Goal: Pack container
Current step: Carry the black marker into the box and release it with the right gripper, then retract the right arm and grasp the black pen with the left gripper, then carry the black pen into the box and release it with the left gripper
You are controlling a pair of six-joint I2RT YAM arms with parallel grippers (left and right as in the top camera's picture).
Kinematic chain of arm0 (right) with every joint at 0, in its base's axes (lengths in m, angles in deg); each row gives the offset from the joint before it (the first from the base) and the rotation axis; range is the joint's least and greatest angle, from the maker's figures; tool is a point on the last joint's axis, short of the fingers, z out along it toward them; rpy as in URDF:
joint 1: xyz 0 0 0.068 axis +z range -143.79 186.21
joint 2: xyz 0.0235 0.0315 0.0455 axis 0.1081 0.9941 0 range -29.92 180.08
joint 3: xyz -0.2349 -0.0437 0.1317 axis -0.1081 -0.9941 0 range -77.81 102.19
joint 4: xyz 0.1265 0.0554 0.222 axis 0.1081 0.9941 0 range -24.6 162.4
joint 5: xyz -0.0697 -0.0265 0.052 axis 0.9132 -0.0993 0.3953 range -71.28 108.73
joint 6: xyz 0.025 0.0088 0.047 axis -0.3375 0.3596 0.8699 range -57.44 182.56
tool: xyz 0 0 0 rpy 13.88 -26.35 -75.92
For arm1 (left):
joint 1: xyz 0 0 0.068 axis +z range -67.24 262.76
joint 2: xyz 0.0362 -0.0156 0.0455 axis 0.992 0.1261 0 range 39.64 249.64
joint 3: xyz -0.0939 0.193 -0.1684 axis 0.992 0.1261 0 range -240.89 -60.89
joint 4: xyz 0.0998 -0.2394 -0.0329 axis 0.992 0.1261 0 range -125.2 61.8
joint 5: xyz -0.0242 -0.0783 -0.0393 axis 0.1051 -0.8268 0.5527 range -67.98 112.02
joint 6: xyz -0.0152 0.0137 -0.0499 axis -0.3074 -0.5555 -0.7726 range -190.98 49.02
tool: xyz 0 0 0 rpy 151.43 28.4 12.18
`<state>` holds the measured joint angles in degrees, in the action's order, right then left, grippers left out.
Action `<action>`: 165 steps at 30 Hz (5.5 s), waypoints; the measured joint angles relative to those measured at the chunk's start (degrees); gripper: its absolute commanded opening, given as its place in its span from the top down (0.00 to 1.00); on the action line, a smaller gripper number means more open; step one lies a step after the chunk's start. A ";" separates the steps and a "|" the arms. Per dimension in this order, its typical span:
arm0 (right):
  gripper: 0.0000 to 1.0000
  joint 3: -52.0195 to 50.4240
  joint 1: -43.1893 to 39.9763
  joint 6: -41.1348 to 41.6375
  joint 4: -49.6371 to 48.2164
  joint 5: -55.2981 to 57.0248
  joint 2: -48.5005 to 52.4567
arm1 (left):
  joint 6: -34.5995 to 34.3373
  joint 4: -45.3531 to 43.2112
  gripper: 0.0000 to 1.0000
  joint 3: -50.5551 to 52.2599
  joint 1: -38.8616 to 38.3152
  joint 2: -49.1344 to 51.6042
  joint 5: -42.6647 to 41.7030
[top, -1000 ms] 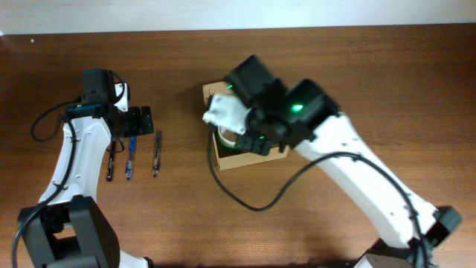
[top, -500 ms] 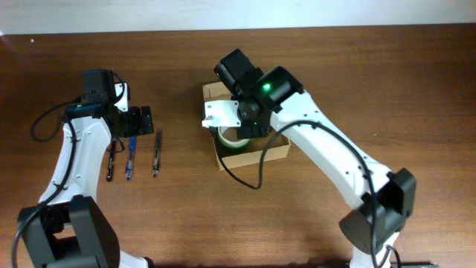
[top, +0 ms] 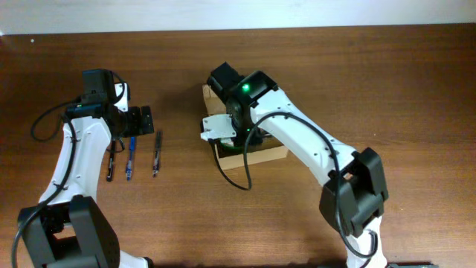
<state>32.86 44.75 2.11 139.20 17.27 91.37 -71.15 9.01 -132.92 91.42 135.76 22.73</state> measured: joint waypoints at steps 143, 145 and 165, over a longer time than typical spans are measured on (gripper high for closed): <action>0.01 -9.29 -64.67 71.21 -0.61 -4.04 -13.09 | 33.42 51.12 0.98 -82.09 -10.67 30.71 -14.21; 0.01 -9.29 -64.67 71.21 -0.63 -4.04 -13.09 | 37.09 51.91 0.98 -83.76 -18.88 30.42 -15.37; 0.01 -9.33 -64.67 71.23 -0.61 -4.04 -13.09 | 46.60 40.85 0.98 -50.05 -45.62 30.86 -4.74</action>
<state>23.53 -19.92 73.35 138.58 13.23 78.28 -24.55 49.86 -182.97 45.81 166.62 17.99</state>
